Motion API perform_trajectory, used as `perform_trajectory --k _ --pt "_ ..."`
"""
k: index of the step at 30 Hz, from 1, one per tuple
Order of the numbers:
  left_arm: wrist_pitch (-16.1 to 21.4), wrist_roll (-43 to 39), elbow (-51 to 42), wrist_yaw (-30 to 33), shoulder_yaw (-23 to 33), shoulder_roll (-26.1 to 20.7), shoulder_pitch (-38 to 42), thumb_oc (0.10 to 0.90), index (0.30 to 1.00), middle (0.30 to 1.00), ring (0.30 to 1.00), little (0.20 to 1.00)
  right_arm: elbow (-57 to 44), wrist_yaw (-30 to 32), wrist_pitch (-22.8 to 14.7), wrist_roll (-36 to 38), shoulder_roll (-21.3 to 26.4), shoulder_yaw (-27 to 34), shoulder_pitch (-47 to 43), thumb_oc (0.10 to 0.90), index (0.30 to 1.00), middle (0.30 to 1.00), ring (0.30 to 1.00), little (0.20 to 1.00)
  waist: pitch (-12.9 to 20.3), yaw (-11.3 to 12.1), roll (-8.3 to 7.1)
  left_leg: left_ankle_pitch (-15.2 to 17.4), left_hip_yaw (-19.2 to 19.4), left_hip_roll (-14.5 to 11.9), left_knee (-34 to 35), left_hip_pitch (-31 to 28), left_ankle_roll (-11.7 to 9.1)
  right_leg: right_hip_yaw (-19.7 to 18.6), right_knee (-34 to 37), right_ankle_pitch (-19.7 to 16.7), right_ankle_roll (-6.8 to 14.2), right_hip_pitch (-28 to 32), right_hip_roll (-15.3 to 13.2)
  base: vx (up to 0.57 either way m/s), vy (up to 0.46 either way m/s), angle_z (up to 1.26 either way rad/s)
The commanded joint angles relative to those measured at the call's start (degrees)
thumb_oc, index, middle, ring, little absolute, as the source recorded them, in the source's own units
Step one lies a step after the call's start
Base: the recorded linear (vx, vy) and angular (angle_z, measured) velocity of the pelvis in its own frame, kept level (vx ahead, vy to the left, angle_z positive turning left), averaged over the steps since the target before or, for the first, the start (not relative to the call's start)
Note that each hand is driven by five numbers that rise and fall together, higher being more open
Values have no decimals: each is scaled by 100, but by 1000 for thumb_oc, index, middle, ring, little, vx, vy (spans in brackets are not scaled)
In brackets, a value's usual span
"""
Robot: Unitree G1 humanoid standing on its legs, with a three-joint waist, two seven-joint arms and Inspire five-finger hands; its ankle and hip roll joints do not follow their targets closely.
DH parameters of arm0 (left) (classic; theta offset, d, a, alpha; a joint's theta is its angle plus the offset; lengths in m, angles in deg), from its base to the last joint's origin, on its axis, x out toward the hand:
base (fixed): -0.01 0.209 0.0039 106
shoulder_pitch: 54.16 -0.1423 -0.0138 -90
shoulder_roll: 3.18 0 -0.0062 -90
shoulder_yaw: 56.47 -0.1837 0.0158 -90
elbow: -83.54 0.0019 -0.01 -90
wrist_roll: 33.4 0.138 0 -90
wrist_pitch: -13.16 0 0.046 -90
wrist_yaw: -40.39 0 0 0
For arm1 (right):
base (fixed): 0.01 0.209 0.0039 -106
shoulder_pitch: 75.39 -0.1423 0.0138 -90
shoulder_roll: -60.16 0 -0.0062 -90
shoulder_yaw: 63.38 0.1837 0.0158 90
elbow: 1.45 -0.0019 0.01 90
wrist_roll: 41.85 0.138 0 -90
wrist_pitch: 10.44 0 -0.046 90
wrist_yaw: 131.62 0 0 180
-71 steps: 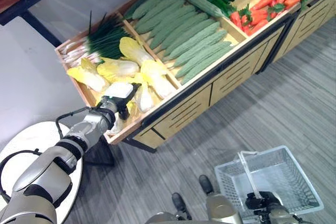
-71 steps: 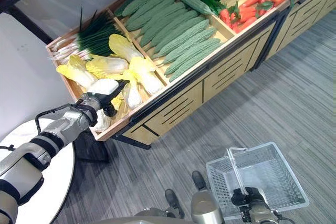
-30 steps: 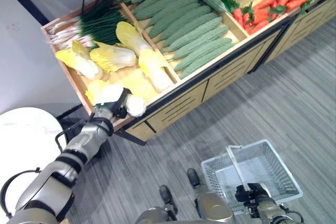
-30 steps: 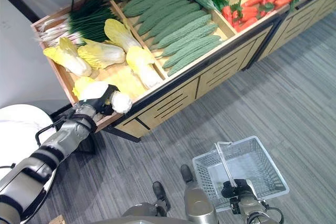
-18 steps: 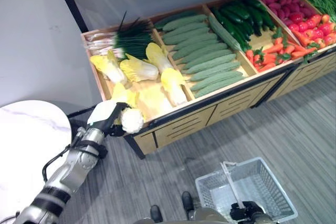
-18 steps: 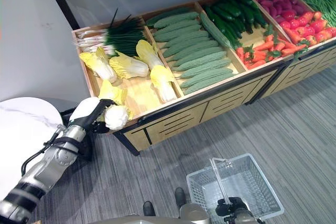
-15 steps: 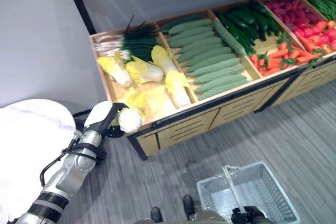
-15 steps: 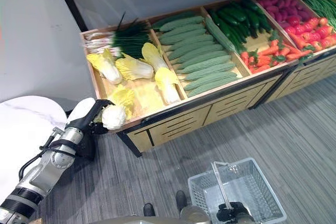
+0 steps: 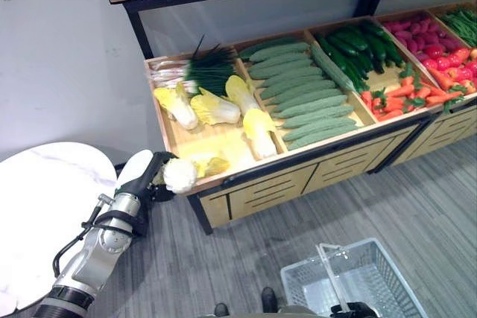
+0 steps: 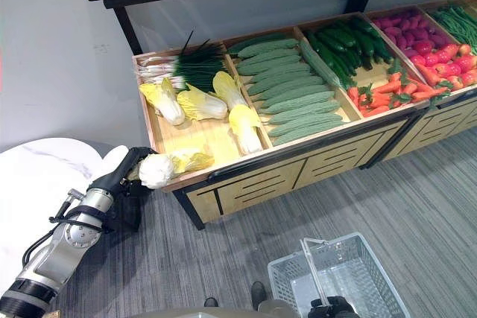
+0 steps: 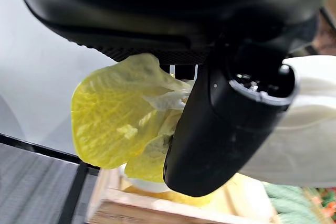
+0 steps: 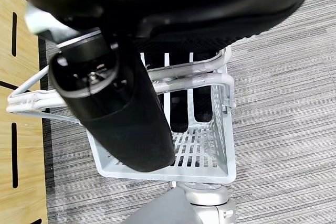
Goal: Get the vegetables into the basket
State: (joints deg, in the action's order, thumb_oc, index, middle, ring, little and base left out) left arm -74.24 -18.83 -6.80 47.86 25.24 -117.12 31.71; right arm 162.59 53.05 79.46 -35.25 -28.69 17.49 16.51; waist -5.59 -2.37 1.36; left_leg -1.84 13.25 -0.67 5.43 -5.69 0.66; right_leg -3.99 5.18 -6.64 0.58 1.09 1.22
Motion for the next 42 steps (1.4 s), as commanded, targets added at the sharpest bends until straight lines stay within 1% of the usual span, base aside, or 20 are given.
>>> perform_trajectory --k 1,5,9,12,16,22,29,35,42 --pt "453 -469 -718 122 754 -37 389 400 300 300 300 300 369 -53 -102 -76 -81 55 -135 400 300 300 300 300 288 -17 -94 600 -181 119 -44 -133 62 184 -131 498 392 -3 -334 -6 28 13" --pt "544 -983 -1106 -16 818 138 123 400 300 300 300 300 374 -21 -98 -97 -83 99 -165 400 300 300 300 300 280 39 -107 616 -279 146 -79 -114 88 253 -141 520 398 34 -365 -12 24 16" --pt "595 -1068 -1476 -187 767 48 42 400 300 300 300 300 363 -28 -81 -192 -76 36 -199 400 300 300 300 300 261 81 -129 603 -345 171 -61 -97 116 312 -143 507 415 28 -386 -35 39 11" --pt "614 -1421 -1669 -308 630 94 75 400 300 300 300 300 367 -10 -64 -255 -71 -25 -247 400 300 300 300 300 237 116 -172 574 -422 201 -43 -59 147 355 -177 483 436 -2 -411 -60 43 9" --pt "595 -1765 -1716 -471 467 162 102 400 300 300 300 300 354 -10 -46 -258 -69 -25 -279 400 300 300 300 300 222 120 -215 582 -510 230 -43 -31 183 420 -236 488 455 -21 -443 -40 52 14" --pt "574 -2148 -1780 -600 376 189 124 400 300 300 300 300 367 -34 -26 -408 -97 -118 -306 400 300 300 300 300 205 135 -254 603 -586 297 -43 -44 260 443 -284 492 475 -4 -495 -16 68 9" --pt "579 -2325 -1974 -655 341 183 159 400 300 300 300 300 382 -18 -18 -429 -121 -110 -303 400 300 300 300 300 174 148 -261 617 -588 380 -43 -17 351 398 -358 425 549 -95 -556 -18 81 1" --pt "573 -2280 -1988 -640 332 133 228 400 300 300 300 300 376 -6 -13 -436 -131 -104 -286 400 300 300 300 300 152 144 -254 630 -564 437 -43 7 393 378 -389 373 595 -141 -606 -17 79 -1" --pt "567 -2210 -1945 -573 269 117 418 400 300 300 300 300 294 57 -20 -423 -134 -95 -283 400 300 300 300 300 74 74 -245 650 -477 504 -43 76 461 254 -526 217 677 -351 -640 -32 89 -3"
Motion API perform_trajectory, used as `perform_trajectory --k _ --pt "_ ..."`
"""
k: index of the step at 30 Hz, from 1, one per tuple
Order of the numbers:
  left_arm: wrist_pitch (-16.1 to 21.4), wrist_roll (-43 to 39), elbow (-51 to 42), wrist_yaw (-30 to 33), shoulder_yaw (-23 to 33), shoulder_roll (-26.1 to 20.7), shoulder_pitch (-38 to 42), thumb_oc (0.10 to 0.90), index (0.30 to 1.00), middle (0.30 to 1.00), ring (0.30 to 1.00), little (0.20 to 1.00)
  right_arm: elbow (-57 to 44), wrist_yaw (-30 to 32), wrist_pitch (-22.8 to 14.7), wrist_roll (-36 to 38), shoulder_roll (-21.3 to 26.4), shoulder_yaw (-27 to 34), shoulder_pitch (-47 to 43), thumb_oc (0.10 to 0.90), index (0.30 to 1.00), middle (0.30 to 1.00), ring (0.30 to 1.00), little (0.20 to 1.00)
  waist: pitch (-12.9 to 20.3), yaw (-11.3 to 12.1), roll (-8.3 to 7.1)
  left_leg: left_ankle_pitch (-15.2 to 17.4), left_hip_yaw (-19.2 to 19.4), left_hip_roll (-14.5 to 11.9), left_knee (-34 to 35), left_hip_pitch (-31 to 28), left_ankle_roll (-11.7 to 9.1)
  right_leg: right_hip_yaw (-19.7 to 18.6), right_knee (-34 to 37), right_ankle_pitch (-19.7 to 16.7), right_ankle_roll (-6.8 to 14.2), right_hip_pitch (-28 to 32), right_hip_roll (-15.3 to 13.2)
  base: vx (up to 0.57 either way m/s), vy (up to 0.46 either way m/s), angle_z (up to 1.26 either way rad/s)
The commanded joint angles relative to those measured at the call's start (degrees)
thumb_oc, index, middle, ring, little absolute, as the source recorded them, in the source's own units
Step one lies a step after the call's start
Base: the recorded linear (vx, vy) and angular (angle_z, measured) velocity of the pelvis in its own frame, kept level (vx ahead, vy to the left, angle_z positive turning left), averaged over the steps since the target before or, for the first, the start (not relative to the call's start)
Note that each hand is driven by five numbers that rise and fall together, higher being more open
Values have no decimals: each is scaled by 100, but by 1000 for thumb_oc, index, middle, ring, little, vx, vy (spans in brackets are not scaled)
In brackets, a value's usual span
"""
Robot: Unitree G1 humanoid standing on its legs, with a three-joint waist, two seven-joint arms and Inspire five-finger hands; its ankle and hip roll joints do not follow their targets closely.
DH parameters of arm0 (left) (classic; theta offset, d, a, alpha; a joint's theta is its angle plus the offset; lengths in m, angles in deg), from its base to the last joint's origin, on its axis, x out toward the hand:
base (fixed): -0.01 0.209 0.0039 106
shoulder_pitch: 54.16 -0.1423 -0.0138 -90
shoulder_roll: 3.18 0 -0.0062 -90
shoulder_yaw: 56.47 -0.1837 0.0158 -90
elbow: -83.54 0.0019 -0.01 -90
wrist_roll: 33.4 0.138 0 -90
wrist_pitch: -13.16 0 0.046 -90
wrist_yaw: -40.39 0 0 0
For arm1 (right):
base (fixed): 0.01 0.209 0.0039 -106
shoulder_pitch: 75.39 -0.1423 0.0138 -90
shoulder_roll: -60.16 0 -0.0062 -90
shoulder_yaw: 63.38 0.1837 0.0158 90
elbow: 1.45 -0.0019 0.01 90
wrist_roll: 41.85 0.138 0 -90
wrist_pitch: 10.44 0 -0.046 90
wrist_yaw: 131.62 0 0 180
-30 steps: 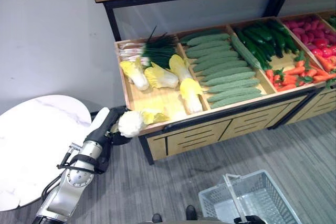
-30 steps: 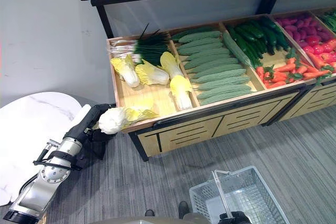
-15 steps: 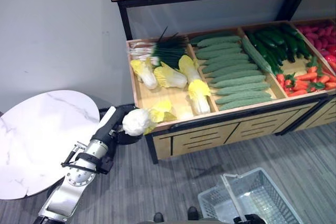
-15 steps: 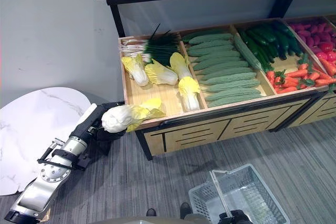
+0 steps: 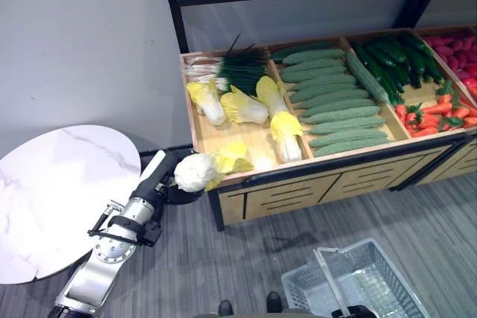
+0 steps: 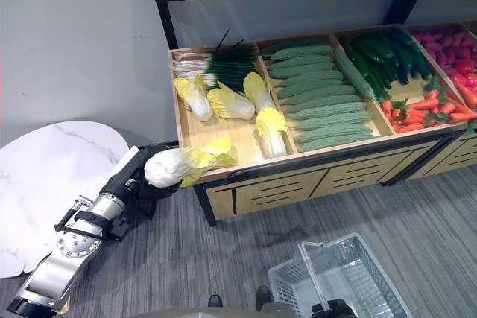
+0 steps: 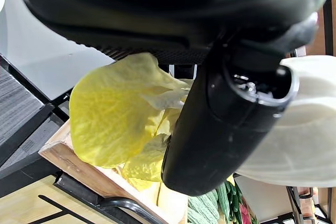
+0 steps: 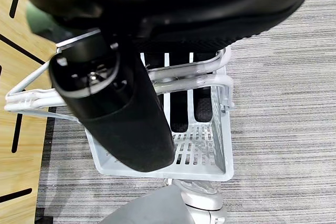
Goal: Get the vegetables into the basket
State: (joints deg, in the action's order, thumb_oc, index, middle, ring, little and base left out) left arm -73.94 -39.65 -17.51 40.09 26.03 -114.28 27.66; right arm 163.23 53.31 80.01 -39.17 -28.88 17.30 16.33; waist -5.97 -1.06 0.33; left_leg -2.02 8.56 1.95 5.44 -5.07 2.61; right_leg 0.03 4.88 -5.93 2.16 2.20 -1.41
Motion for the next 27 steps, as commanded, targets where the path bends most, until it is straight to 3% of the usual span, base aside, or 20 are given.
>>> perform_trajectory --k 1,8,11,13,19,21,22,25,27 --pt "537 -123 -872 208 188 -167 842 400 300 300 300 300 215 38 -82 -27 -111 -76 -265 400 300 300 300 300 99 -73 -140 672 11 246 -44 16 275 -174 -511 126 528 -478 -380 -17 98 -9" --pt "524 -128 -766 196 -25 -124 1100 400 300 300 300 300 156 77 -101 41 -107 -15 -181 400 300 300 300 300 6 -222 -92 737 255 313 -44 -27 341 -381 -639 -98 606 -638 -410 -8 102 -20" --pt "513 -139 -717 211 -129 -124 1242 400 300 300 300 300 164 111 -85 0 -99 -16 -167 400 300 300 300 300 -77 -340 -56 783 555 312 -44 -13 366 -527 -678 -331 708 -833 -399 -26 101 -37" --pt "520 -142 -696 221 -167 -128 1278 400 300 300 300 300 156 123 -79 -33 -83 -23 -187 400 300 300 300 300 -135 -363 -28 803 684 281 -44 -30 368 -432 -781 -377 739 -933 -409 -19 62 -50" --pt "467 -43 -679 240 77 -239 1094 400 300 300 300 300 122 135 -75 -223 -73 -59 -219 400 300 300 300 300 -318 -138 123 888 1344 26 -44 -178 281 1852 -1548 196 682 -1009 -1100 12 44 -79" --pt "450 -13 -698 233 135 -248 1018 400 300 300 300 300 128 126 -72 -269 -79 -90 -214 400 300 300 300 300 -310 -113 109 907 1439 11 -44 -189 271 2064 -1700 250 691 -1012 -1187 25 -29 -76" --pt "428 73 -709 235 216 -241 894 400 300 300 300 300 145 117 -58 -317 -91 -130 -225 400 300 300 300 300 -248 -103 51 934 1594 19 -44 -177 237 2189 -1392 155 754 -852 -1161 41 -57 -62" --pt "452 80 -741 209 268 -248 831 400 300 300 300 300 143 132 -51 -319 -69 -139 -193 400 300 300 300 300 -154 -99 -19 949 1670 14 -44 -201 207 1941 -895 -83 806 -718 -982 127 -165 -57" --pt "432 94 -721 239 242 -228 844 400 300 300 300 300 109 157 -36 -350 -76 -150 -164 400 300 300 300 300 -48 -93 -85 961 1659 -5 -44 -217 139 1922 -528 -29 767 -495 -829 187 -294 -37"
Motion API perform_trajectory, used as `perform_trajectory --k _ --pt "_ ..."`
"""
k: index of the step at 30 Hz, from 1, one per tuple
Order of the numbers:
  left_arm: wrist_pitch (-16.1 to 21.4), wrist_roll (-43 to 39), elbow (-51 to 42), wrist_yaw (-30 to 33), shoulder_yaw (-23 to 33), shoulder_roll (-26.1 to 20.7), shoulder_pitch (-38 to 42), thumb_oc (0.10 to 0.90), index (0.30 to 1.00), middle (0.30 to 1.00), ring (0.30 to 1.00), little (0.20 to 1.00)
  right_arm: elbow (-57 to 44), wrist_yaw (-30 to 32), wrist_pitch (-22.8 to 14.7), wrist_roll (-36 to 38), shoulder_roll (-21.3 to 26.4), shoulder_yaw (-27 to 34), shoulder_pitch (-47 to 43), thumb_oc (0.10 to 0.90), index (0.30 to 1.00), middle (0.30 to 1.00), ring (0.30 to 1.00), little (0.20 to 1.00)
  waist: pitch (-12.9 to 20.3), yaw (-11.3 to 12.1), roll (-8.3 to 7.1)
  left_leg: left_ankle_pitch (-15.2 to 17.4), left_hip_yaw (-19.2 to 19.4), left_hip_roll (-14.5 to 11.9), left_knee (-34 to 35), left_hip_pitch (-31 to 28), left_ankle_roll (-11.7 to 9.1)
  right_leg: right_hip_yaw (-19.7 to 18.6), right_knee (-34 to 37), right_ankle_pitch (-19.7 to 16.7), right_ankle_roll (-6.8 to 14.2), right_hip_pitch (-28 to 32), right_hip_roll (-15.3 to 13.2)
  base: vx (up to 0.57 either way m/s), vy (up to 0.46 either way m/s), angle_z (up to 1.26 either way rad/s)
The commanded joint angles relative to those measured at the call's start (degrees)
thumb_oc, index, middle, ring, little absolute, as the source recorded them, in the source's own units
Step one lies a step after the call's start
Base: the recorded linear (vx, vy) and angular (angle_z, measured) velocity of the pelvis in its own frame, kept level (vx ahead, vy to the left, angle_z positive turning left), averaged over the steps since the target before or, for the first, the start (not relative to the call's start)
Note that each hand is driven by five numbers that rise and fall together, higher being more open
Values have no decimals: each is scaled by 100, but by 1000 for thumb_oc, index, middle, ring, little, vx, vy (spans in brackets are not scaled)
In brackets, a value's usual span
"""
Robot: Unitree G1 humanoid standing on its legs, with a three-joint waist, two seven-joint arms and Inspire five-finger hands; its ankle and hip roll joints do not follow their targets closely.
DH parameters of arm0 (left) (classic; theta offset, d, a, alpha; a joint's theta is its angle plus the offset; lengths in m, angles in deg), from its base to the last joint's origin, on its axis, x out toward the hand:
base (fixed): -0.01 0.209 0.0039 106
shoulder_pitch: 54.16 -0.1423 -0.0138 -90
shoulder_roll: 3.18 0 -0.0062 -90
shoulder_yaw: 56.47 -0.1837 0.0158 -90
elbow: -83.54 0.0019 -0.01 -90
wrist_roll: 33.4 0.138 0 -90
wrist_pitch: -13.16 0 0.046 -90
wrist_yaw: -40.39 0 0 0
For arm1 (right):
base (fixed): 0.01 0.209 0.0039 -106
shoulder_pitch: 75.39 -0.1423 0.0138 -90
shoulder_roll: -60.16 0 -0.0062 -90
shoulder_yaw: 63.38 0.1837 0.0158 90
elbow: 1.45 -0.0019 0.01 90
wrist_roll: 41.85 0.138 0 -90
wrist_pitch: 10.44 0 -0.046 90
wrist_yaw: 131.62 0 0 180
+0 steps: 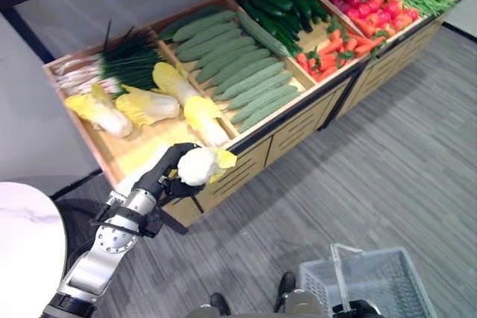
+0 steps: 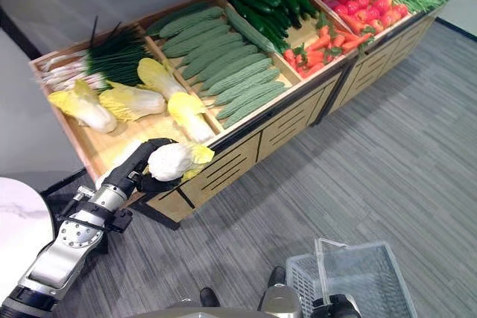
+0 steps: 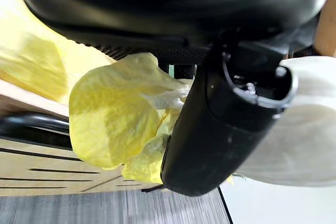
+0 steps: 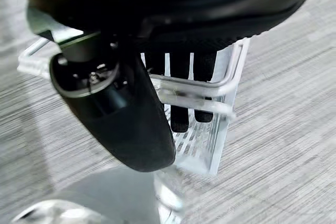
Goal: Get the vegetables into the basket
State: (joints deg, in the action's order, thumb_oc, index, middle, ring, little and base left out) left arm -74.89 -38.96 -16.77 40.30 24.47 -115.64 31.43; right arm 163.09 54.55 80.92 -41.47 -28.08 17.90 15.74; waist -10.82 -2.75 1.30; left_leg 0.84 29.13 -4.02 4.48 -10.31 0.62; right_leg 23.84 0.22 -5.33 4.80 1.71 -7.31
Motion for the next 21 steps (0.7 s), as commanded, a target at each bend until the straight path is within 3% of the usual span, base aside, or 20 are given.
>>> perform_trajectory --k 1,6,8,9,11,14,15,17,21 --pt "523 12 -781 222 400 -81 464 400 300 300 300 300 103 32 -120 -153 -140 -225 -99 400 300 300 300 300 454 77 -191 667 -411 539 52 279 290 -460 -46 29 450 -405 -178 141 -264 -13" --pt "496 -92 -662 245 392 -6 439 400 300 300 300 300 59 47 -155 -52 -51 -161 -122 400 300 300 300 300 477 69 -197 717 -443 224 -205 195 57 -573 -191 467 215 -284 56 163 -288 5" --pt "498 -147 -600 243 389 14 471 400 300 300 300 300 -8 64 -189 -25 10 -198 -160 400 300 300 300 300 410 88 -267 841 -500 18 -980 455 -56 -684 -207 607 74 -214 142 114 -305 12" --pt "493 -160 -586 226 401 22 490 400 300 300 300 300 13 59 -194 -29 32 -258 -203 400 300 300 300 300 334 149 -306 796 -583 -204 -1807 750 -199 -734 -125 645 -53 -114 238 73 -289 12" --pt "523 -158 -550 255 425 49 495 400 300 300 300 300 2 30 -212 -68 100 -389 -240 400 300 300 300 300 148 364 -336 400 -1366 -218 -2752 1241 -447 -908 31 652 -204 -14 410 1 -162 8" --pt "580 -100 -495 444 496 128 458 400 300 300 300 300 66 11 -183 -199 130 -510 -340 400 300 300 300 300 119 476 -398 595 -2458 268 -2093 1408 -225 -1250 300 371 -72 -203 355 -51 136 -91" --pt "602 -74 -507 457 515 110 454 400 300 300 300 300 51 9 -179 -222 138 -524 -416 400 300 300 300 300 101 500 -393 720 -2636 342 -2125 1428 -165 -1437 220 311 -19 -354 342 1 205 -102" --pt "596 -35 -575 391 524 45 407 400 300 300 300 300 95 7 -163 -206 126 -434 -417 400 300 300 300 300 161 430 -367 1080 -2341 301 -1851 1332 63 -1531 185 254 46 -449 260 32 248 -110" --pt "571 101 -655 416 566 -190 444 400 300 300 300 300 20 67 -154 -144 40 -366 -424 400 300 300 300 300 105 392 -321 1091 -2041 456 -1417 1060 306 -1853 -57 52 185 -702 170 -26 280 -59"
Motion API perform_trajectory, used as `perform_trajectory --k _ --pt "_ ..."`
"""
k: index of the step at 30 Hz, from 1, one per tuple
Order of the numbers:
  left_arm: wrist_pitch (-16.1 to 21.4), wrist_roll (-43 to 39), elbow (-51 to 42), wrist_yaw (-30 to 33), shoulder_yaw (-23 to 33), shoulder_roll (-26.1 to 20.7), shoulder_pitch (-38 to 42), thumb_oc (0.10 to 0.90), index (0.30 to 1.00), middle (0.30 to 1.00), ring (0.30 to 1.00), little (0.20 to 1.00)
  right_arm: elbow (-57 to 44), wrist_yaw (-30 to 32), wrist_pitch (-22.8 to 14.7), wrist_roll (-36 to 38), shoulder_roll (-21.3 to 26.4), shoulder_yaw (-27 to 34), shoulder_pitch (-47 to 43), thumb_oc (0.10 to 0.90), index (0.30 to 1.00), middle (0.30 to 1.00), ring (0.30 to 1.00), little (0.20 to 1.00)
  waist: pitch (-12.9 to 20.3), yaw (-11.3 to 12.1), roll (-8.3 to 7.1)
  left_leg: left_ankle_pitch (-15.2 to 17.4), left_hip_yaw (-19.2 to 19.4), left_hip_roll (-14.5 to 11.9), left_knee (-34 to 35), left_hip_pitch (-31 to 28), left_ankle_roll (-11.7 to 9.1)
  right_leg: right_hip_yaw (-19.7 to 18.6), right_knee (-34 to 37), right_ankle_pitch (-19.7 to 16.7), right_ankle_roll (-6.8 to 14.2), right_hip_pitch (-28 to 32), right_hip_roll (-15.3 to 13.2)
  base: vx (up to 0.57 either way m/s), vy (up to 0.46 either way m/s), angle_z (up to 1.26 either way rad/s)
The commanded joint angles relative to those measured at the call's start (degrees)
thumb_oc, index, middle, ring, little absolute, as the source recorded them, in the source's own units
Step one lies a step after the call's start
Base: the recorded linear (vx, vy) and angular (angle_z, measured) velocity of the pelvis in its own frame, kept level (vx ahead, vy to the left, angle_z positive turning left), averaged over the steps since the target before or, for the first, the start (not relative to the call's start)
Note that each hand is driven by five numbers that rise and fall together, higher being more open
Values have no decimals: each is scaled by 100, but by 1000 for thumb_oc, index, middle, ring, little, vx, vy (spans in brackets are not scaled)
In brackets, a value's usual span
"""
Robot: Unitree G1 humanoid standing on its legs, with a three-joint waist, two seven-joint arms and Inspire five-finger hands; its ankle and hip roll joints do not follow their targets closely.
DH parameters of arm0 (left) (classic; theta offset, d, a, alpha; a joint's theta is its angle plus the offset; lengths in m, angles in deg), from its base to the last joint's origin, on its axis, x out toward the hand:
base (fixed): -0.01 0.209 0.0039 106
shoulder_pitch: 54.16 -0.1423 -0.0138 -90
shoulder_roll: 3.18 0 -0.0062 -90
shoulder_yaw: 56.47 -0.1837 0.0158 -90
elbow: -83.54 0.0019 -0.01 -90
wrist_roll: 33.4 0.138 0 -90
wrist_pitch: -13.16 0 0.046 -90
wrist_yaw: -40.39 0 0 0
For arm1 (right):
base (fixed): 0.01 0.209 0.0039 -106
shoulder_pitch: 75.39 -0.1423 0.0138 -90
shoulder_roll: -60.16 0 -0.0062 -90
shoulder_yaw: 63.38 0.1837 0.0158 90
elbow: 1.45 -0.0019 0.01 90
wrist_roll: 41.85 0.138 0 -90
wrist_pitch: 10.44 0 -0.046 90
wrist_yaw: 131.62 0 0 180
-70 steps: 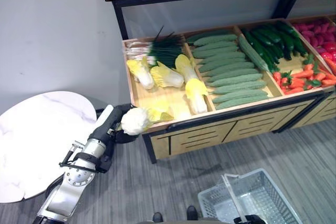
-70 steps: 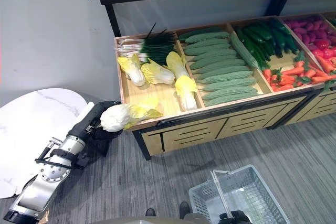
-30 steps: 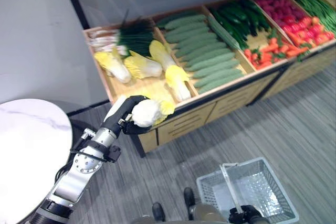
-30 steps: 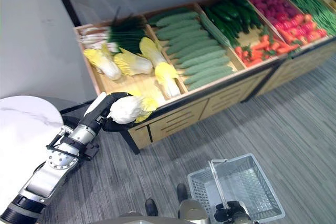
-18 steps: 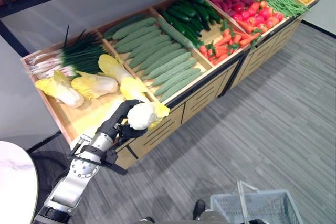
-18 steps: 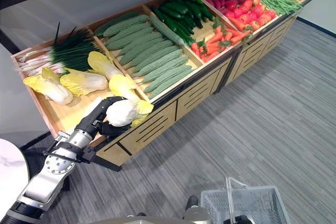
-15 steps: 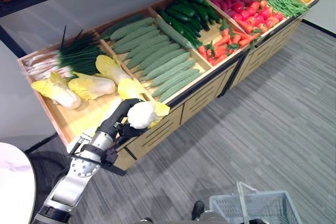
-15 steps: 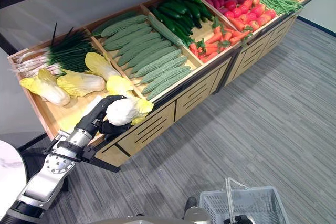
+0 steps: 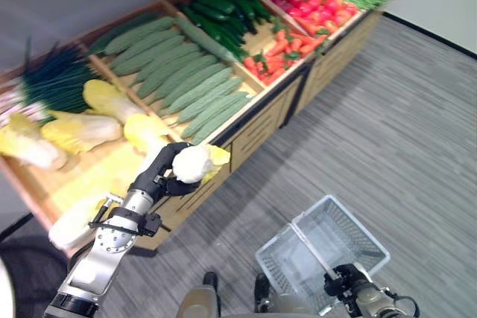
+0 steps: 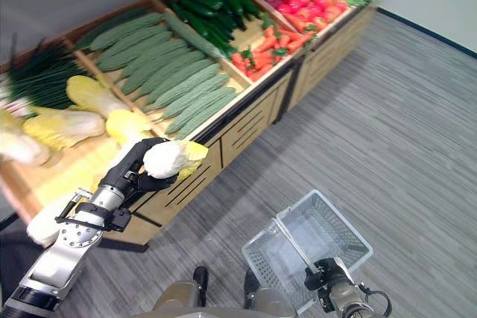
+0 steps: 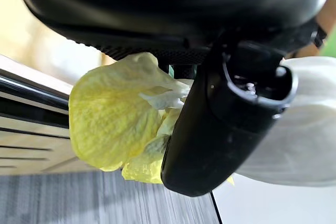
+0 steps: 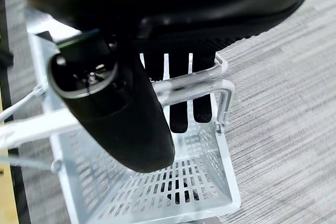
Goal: Get the vegetables into the basket
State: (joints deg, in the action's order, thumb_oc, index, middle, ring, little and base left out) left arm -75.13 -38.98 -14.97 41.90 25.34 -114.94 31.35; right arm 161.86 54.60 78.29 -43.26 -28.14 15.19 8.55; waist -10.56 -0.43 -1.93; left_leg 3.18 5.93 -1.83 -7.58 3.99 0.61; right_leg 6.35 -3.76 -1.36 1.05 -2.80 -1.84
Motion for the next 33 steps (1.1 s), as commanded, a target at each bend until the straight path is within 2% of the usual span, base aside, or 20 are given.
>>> perform_trajectory --k 1,4,7,12,13,14,15,16,17,19,20,21,22,23,24,25,27,30,33 --pt "597 123 -837 284 473 -302 483 400 300 300 300 300 117 72 116 20 23 -132 275 400 300 300 300 300 63 160 -7 846 337 288 -130 -430 354 -195 309 -407 591 -305 -390 -49 241 -49" --pt "597 131 -822 326 450 -329 511 400 300 300 300 300 50 89 121 -18 7 -186 248 400 300 300 300 300 26 187 -1 833 429 381 28 -535 447 -396 213 -492 643 -431 -396 -49 161 -42" --pt "572 156 -795 331 312 -315 683 400 300 300 300 300 34 114 119 105 -18 -95 252 400 300 300 300 300 -20 91 2 860 563 512 150 -645 546 -542 132 -672 712 -553 -453 -85 207 -30" --pt "556 142 -816 314 276 -266 715 400 300 300 300 300 -64 89 111 20 -9 -165 345 400 300 300 300 300 -18 15 2 1284 816 532 -579 -495 672 -659 297 -870 773 -508 -529 -23 111 -26" --pt "559 135 -817 313 287 -270 704 400 300 300 300 300 -76 90 111 -4 -4 -179 351 400 300 300 300 300 -26 11 -3 1355 901 514 -703 -465 685 -693 352 -939 808 -514 -526 -99 108 -43" --pt "582 51 -801 370 326 -283 692 400 300 300 300 300 -130 126 84 -25 -10 -205 327 400 300 300 300 300 -122 -24 -32 1506 1280 428 -997 -338 729 -890 453 -1217 937 -653 -468 -148 112 -112" --pt "601 10 -769 415 336 -293 698 400 300 300 300 300 -182 155 80 -109 -12 -249 300 400 300 300 300 300 -201 -32 -29 1517 1518 357 -978 -301 741 -884 445 -1315 1023 -802 -449 -141 128 -123" --pt "600 2 -746 430 336 -319 686 400 300 300 300 300 -182 155 104 -259 -17 -331 288 400 300 300 300 300 -230 -22 22 1499 1556 317 -845 -347 724 -711 396 -1302 1087 -875 -469 -50 72 -130" --pt "602 1 -745 429 332 -319 687 400 300 300 300 300 -181 155 105 -259 -18 -328 290 400 300 300 300 300 -228 -25 37 1508 1537 314 -821 -367 723 -704 383 -1283 1096 -867 -461 -33 51 -92" --pt "610 -20 -682 452 333 -342 683 400 300 300 300 300 -189 169 109 -349 -13 -381 282 400 300 300 300 300 -314 -22 127 1287 1682 221 -539 -417 672 -125 98 -1037 1052 -988 -622 -81 8 -79" --pt "611 -20 -681 452 333 -342 684 400 300 300 300 300 -190 169 109 -350 -13 -381 282 400 300 300 300 300 -314 -27 126 1283 1678 224 -533 -419 671 -122 91 -1031 1052 -989 -625 -124 10 -57" --pt "609 -102 -700 467 292 -366 710 400 300 300 300 300 -274 194 62 -227 40 -277 356 400 300 300 300 300 -325 -176 282 913 1714 209 -4 -491 594 53 -511 -704 892 -957 -777 -91 -14 -28" --pt "590 -95 -697 462 263 -347 756 400 300 300 300 300 -304 197 52 -182 82 -252 385 400 300 300 300 300 -262 -214 316 835 1702 238 182 -494 565 94 -733 -455 797 -888 -814 -88 -16 5" --pt "591 -94 -691 463 256 -344 762 400 300 300 300 300 -306 197 52 -181 85 -249 388 400 300 300 300 300 -259 -214 313 826 1699 247 197 -500 563 93 -765 -430 795 -902 -822 15 -94 11" --pt "556 -78 -693 463 271 -317 747 400 300 300 300 300 -290 234 48 -264 90 -312 393 400 300 300 300 300 -151 -152 305 799 1747 265 370 -503 518 251 -697 -179 743 -542 -835 54 -109 5" --pt "543 -33 -671 475 302 -315 703 400 300 300 300 300 -291 247 47 -359 82 -373 396 400 300 300 300 300 -77 -109 281 781 1765 296 443 -524 499 295 -466 -295 771 -319 -829 42 -231 -23" --pt "588 -20 -635 457 473 -370 524 400 300 300 300 300 -409 236 34 -869 153 -623 369 400 300 300 300 300 11 24 186 711 1975 128 345 -447 382 378 77 -558 813 -278 -827 11 -328 -35" --pt "580 -45 -627 439 458 -361 466 400 300 300 300 300 -422 241 44 -836 137 -582 424 400 300 300 300 300 64 0 127 629 1965 131 478 -491 322 353 272 -518 797 -167 -740 16 -193 -51" --pt "545 -60 -471 485 399 -301 488 400 300 300 300 300 -416 278 57 -736 156 -478 448 400 300 300 300 300 79 -26 141 410 1835 134 789 -594 224 404 189 -139 710 -206 -629 2 -192 -3"
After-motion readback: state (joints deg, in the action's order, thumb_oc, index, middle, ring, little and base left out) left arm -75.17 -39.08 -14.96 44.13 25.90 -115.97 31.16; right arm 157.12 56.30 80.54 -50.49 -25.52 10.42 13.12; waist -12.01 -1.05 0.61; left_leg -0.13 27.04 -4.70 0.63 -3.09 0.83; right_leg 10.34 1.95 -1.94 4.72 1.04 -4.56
